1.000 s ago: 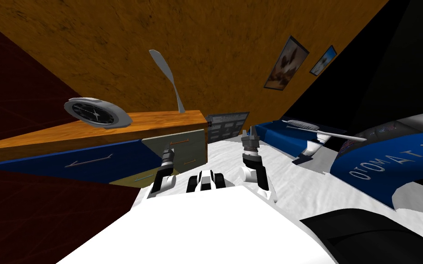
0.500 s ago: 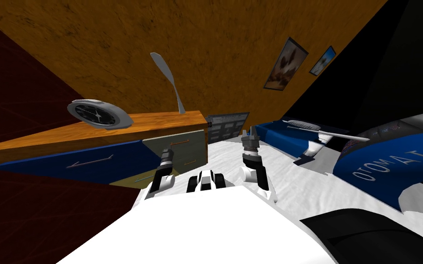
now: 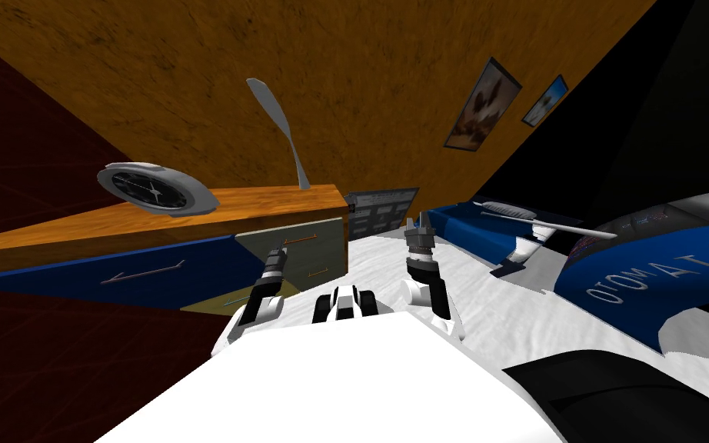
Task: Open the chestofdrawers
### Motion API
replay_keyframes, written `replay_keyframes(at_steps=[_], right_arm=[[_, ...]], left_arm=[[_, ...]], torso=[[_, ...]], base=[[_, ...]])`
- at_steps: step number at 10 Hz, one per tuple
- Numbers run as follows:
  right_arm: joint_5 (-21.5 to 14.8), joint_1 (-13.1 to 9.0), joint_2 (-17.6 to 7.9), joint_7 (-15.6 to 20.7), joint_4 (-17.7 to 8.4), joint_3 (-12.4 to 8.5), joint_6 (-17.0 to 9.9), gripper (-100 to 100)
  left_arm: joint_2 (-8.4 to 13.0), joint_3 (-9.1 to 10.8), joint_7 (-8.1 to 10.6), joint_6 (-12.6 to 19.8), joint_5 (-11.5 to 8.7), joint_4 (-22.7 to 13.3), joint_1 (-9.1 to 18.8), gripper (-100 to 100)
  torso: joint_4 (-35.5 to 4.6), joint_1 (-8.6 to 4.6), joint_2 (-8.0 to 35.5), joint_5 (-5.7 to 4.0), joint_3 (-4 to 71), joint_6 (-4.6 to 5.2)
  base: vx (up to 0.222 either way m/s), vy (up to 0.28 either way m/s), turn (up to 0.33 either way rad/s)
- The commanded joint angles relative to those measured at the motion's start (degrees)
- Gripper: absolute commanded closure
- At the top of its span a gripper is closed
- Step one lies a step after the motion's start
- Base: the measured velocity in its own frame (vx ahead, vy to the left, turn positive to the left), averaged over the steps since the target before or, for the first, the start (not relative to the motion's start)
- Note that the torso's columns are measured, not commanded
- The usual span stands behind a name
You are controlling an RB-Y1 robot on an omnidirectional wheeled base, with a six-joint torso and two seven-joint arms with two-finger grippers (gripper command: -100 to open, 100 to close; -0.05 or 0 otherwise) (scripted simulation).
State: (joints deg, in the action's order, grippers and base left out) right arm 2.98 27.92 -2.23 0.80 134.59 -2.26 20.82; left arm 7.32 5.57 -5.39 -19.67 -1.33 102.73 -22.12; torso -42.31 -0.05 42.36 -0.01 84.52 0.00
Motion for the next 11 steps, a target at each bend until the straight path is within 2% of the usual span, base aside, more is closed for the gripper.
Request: replay_keyframes(at_steps=[1,2,6,8,9,11], right_arm=[[0.0,0.0,0.0,0.0,0.0,0.0,0.0,0],[0.0,0.0,0.0,0.0,0.0,0.0,0.0,0],[0.0,0.0,0.0,0.0,0.0,0.0,0.0,0],[0.0,0.0,0.0,0.0,0.0,0.0,0.0,0],[0.0,0.0,0.0,0.0,0.0,0.0,0.0,0],[0.0,0.0,0.0,0.0,0.0,0.0,0.0,0]], left_arm=[[2.5,-0.36,0.23,1.7,-0.3,0.7,-0.2,-100],[-0.3,-0.44,0.28,2.2,-0.5,2.1,-0.6,-100],[-6.8,-0.46,0.28,2.4,-0.5,2.8,-0.7,-100],[-10.0,-0.47,0.28,2.4,-0.5,3.0,-0.8,-100],[-9.1,-0.51,0.24,2.4,-0.5,3.0,-0.8,-100],[-9.3,-0.4,0.2,4.5,-0.6,5.6,-1.4,-100]], torso=[[0.0,0.01,0.0,0.0,0.0,0.0],[0.0,-0.18,0.0,-0.04,0.0,0.01],[0.0,0.29,-0.1,0.09,0.1,-0.01],[0.0,0.11,-0.1,0.03,0.1,0.0],[0.0,0.03,-0.1,0.01,0.1,0.0],[0.1,0.08,-0.2,0.02,0.1,0.0]], base=[[-0.007,-0.082,-0.016],[-0.011,-0.115,-0.009],[-0.005,-0.032,-0.001],[0.001,0.004,0.0],[0.0,0.0,0.0],[0.081,0.02,-0.026]])
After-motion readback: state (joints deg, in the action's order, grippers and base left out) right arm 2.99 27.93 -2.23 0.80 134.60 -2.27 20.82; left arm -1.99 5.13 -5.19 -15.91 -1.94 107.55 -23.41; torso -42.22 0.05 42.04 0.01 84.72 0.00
